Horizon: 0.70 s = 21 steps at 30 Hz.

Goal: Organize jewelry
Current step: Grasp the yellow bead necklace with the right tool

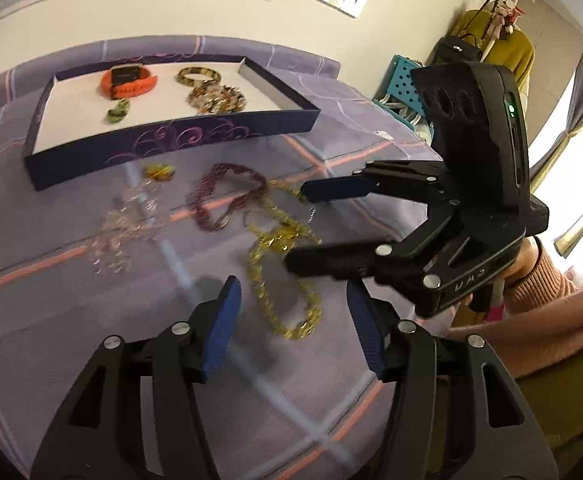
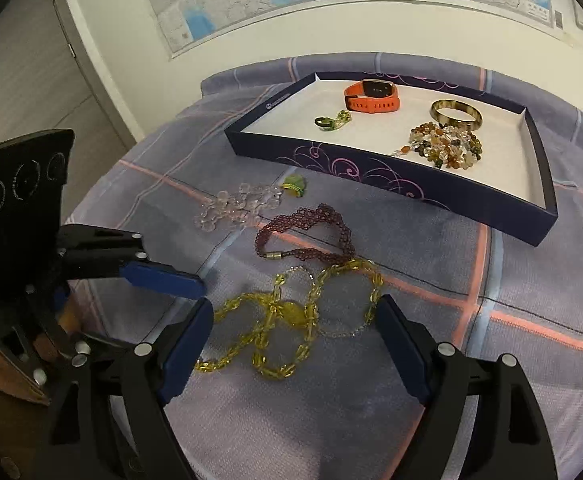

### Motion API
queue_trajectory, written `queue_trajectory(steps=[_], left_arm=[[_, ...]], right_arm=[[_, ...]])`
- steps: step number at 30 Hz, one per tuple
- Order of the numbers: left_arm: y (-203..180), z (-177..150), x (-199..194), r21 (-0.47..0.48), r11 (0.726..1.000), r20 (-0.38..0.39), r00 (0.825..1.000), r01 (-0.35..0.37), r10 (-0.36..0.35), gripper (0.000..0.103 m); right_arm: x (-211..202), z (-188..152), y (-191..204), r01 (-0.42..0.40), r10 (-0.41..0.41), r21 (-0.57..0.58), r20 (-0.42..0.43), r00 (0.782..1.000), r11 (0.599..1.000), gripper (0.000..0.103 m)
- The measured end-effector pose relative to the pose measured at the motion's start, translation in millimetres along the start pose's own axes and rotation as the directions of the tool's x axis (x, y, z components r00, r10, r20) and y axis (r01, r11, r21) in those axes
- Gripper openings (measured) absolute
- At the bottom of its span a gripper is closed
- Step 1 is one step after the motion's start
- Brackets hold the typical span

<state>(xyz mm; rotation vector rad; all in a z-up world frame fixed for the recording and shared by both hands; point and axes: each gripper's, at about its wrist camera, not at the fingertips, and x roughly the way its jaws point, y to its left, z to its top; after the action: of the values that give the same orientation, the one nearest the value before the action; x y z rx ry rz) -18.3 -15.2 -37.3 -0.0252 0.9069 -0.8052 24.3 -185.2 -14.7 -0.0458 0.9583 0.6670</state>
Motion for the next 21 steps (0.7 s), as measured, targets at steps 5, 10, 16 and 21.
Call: queue_trajectory(steps=[5, 10, 16, 21], left_arm=[[17, -5, -28, 0.008, 0.997, 0.05, 0.995, -0.081, 0.081, 0.056], [28, 4, -40, -0.029, 0.993, 0.093, 0.989, -0.114, 0.117, 0.058], [18, 17, -20, -0.004, 0.995, 0.082, 0.991, -0.104, 0.104, 0.058], [17, 32, 0, 0.003, 0.993, 0.066, 0.991, -0.116, 0.116, 0.059]], right_arm=[[3, -2, 12, 0.045, -0.045, -0.039, -0.004, 0.999, 0.998, 0.087], [16, -4, 33, 0.178, -0.183, -0.153, -0.015, 0.983, 0.972, 0.086], [5, 0, 13, 0.163, -0.163, -0.086, 0.007, 0.987, 0.983, 0.02], [-7, -4, -10, 0.104, -0.104, 0.002, 0.013, 0.994, 0.995, 0.009]])
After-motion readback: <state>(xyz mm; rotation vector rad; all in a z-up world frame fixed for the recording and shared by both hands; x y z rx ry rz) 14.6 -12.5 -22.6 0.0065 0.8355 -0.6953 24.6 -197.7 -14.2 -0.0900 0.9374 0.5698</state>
